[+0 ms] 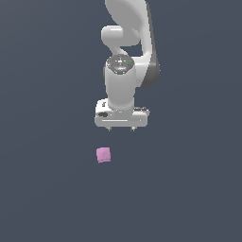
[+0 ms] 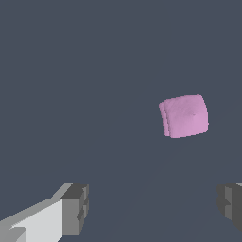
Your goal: Pick up the object and move it to a goal position.
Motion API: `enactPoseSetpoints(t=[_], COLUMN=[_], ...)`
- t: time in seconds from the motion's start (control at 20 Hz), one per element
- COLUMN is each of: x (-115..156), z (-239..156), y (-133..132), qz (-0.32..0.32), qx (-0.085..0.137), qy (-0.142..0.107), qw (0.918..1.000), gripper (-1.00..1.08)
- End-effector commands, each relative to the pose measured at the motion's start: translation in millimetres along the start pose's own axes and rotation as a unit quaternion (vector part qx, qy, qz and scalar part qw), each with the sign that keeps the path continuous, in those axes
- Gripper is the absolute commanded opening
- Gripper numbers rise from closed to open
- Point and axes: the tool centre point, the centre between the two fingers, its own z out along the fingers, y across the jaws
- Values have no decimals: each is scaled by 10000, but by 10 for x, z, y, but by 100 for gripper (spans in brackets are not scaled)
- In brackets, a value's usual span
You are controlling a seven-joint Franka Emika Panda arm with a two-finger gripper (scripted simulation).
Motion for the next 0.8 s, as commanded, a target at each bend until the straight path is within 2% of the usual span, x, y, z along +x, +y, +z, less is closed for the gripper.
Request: enactPoseSetpoints(t=[0.0,0.45,0.75], x=[0,-15,20], z=[0,-143,-102], y=[0,-185,-133], qz=[0,34,-9], qx=[0,36,31], qy=[0,32,28], qw=[10000,10000,10000], gripper=[100,100,100])
